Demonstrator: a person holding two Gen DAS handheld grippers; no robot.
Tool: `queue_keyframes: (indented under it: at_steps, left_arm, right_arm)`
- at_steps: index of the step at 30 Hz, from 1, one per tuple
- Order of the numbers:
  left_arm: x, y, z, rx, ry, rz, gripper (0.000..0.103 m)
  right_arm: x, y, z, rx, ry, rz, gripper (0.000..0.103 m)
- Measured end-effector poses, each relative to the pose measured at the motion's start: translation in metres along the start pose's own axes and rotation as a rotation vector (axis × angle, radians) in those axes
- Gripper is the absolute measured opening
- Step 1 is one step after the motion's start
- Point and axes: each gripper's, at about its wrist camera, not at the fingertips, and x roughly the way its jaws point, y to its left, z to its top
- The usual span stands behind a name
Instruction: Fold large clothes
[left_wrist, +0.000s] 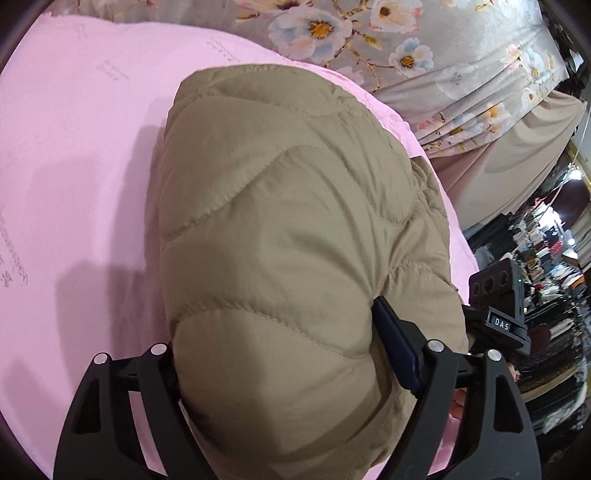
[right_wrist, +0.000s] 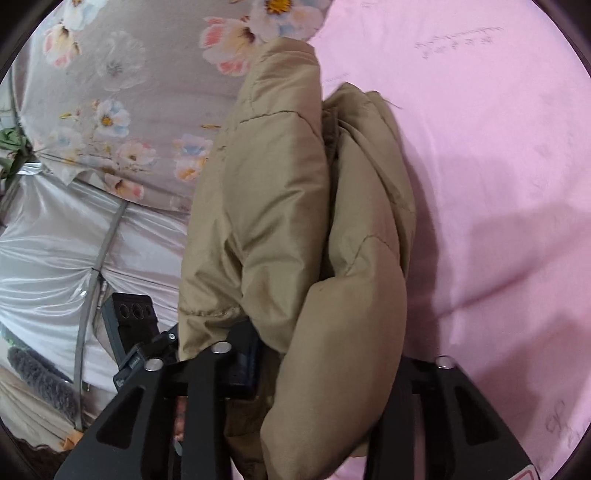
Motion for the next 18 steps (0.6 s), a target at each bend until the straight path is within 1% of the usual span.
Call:
queue_keyframes:
  at_steps: [1, 2, 4, 6, 8, 9, 11, 14, 15, 16, 17, 18]
  left_arm:
    - [0.000, 0.003, 0.000, -0.013, 0.014, -0.016, 0.082]
    - [0.001, 0.007, 0.000, -0.029, 0.026, -0.030, 0.085]
    - [0.000, 0.015, -0.002, -0.060, 0.044, -0.050, 0.088]
    - [0.001, 0.017, -0.003, -0.063, 0.055, -0.056, 0.092]
    - [0.005, 0.017, -0.001, -0.060, 0.064, -0.061, 0.096]
    - [0.009, 0.017, 0.000, -0.060, 0.070, -0.068, 0.098]
    - [0.017, 0.017, 0.002, -0.071, 0.080, -0.089, 0.098]
    - [0.024, 0.020, 0.003, -0.079, 0.068, -0.112, 0.098]
    - [0.024, 0.021, 0.003, -0.074, 0.058, -0.115, 0.098]
    - [0.023, 0.020, 0.004, -0.065, 0.044, -0.111, 0.098]
    - [0.021, 0.019, 0.004, -0.051, 0.024, -0.096, 0.093]
    - [0.017, 0.017, 0.007, -0.026, -0.008, -0.070, 0.090]
  right_arm:
    - [-0.004, -0.001, -0.004, 0.006, 0.019, -0.014, 0.055]
    - [-0.007, -0.003, -0.007, 0.017, 0.034, -0.016, 0.059]
    - [-0.013, -0.012, -0.017, 0.060, 0.069, 0.027, 0.061]
    - [-0.014, -0.017, -0.022, 0.085, 0.087, 0.069, 0.061]
    - [-0.009, -0.016, -0.021, 0.080, 0.099, 0.078, 0.062]
    - [-0.004, -0.014, -0.018, 0.080, 0.109, 0.096, 0.062]
    - [0.007, -0.009, -0.012, 0.067, 0.121, 0.116, 0.065]
    - [0.020, -0.002, -0.004, 0.054, 0.112, 0.140, 0.067]
    - [0.023, 0.000, -0.002, 0.044, 0.099, 0.144, 0.062]
    - [0.025, 0.003, -0.001, 0.025, 0.079, 0.138, 0.051]
    - [0.025, 0.007, 0.000, -0.007, 0.056, 0.122, 0.041]
    - [0.026, 0.014, 0.002, -0.044, 0.033, 0.099, 0.038]
